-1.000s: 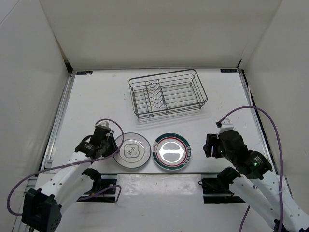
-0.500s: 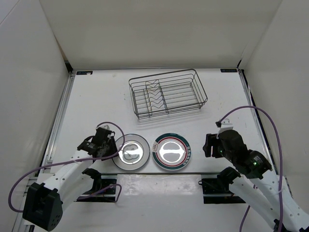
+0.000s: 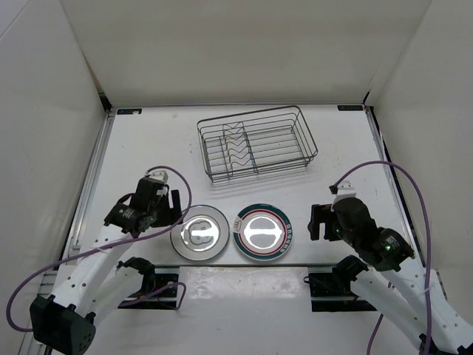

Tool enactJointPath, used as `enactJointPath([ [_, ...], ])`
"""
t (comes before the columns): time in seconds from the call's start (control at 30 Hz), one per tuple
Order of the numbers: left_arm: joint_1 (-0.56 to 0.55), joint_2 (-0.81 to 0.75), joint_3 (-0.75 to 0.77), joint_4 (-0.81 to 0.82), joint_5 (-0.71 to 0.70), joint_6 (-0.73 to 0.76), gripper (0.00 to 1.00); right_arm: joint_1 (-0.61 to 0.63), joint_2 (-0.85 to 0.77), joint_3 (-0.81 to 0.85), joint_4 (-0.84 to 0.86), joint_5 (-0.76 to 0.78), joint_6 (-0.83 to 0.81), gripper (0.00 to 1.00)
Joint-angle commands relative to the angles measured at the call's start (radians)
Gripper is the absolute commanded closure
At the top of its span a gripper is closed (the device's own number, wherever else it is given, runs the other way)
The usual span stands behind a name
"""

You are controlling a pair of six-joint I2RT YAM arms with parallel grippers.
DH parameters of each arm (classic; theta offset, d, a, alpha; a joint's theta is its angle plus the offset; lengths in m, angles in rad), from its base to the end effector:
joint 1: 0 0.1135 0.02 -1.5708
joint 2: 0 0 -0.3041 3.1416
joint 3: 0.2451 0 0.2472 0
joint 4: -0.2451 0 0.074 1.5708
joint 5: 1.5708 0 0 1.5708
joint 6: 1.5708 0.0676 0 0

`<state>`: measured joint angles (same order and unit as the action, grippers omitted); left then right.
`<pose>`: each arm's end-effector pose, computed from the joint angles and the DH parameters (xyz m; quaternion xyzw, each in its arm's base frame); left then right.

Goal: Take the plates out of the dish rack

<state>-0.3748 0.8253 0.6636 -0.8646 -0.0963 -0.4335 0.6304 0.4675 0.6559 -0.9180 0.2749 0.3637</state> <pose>0.1264 -0.0427 0.2367 -0.0412 0.9613 -0.0630 0.2652 0.0726 0.0303 0.2617 -0.0648 0.9036 0.0829 0.4152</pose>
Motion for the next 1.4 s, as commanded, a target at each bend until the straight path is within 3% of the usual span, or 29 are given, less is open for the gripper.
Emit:
enactJointPath([
  [0.0, 0.005, -0.035, 0.050, -0.060, 0.003, 0.136, 0.08, 0.005, 0.020, 0.037, -0.024, 0.018, 0.024, 0.10],
  [0.13, 0.004, -0.136, -0.001, -0.047, -0.003, 0.216, 0.00, 0.006, -0.001, 0.042, -0.025, 0.007, 0.024, 0.10],
  [0.37, 0.004, -0.296, -0.131, 0.038, -0.014, 0.302, 0.00, 0.005, -0.035, 0.071, -0.028, 0.017, 0.015, 0.10],
  [0.43, 0.005, -0.316, -0.156, 0.076, 0.039, 0.311, 0.00, 0.006, -0.024, 0.103, -0.035, 0.029, -0.012, 0.10],
  [0.63, 0.004, -0.296, -0.141, 0.059, 0.079, 0.312, 0.00, 0.005, -0.006, 0.114, -0.056, 0.101, -0.040, 0.10],
  [1.13, 0.004, -0.301, -0.148, 0.068, 0.092, 0.303, 0.00, 0.002, -0.029, 0.050, -0.001, 0.070, -0.048, 0.10],
  [1.37, 0.004, -0.343, -0.133, 0.049, 0.026, 0.296, 0.00, 0.003, -0.029, 0.048, -0.004, 0.079, -0.042, 0.10],
])
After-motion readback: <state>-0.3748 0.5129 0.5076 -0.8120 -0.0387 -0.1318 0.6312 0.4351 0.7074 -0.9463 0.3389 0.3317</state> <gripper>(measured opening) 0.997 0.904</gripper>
